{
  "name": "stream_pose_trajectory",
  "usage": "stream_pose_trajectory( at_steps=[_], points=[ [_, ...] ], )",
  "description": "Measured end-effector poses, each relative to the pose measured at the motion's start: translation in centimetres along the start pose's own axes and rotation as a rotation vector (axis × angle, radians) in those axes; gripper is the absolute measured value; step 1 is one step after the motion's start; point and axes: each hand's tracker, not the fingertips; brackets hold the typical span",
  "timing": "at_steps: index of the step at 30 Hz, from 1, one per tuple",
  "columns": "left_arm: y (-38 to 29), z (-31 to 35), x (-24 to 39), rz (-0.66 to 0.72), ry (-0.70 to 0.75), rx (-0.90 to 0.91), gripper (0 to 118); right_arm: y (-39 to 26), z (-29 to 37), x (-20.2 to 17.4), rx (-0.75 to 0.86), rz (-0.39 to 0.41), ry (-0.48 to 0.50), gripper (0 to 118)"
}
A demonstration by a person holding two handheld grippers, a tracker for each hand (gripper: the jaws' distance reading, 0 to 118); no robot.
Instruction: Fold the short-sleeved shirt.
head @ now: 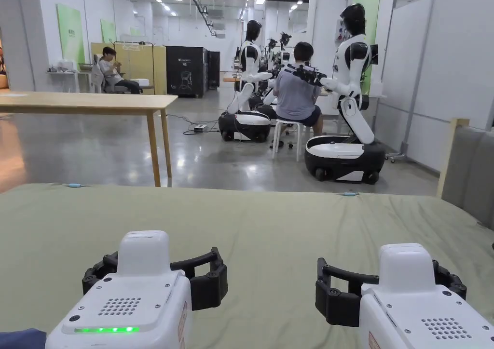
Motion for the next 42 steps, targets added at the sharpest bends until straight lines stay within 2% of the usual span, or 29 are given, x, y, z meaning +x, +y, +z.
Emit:
stream_pose_trajectory(
  at_steps=[5, 8, 11, 15, 24, 29, 42],
  points=[
    [0.9, -0.5, 0.1, 0.011, 0.027, -0.101, 118, 0.1, 0.0, 0.1, -0.007, -0.004, -0.002, 118],
    [0.6, -0.4, 0.7, -0.098, 0.056, -0.090, 118, 0.1, 0.1, 0.2, -0.011, -0.008, 0.001, 118],
    [0.6, -0.2, 1.6, -0.143, 0.108, -0.081, 118, 0.0, -0.1, 0.3, -0.017, -0.003, -0.007, 118],
    [1.0, -0.2, 0.8, -0.032, 0.017, -0.102, 118, -0.1, 0.0, 0.3, -0.022, -0.011, -0.004, 118],
    [1.5, 0.4, 0.4, -0.043, 0.036, -0.052, 118, 0.0, 0.0, 0.4, -0.030, -0.028, 0.004, 118],
    [1.3, 0.5, -0.4, 0.035, -0.020, -0.072, 118, 0.0, 0.1, 0.5, -0.031, -0.024, 0.001, 118],
    [1.6, 0.9, 0.9, -0.064, 0.018, -0.050, 118, -0.1, 0.1, 0.6, -0.036, -0.028, 0.003, 118]
  ],
)
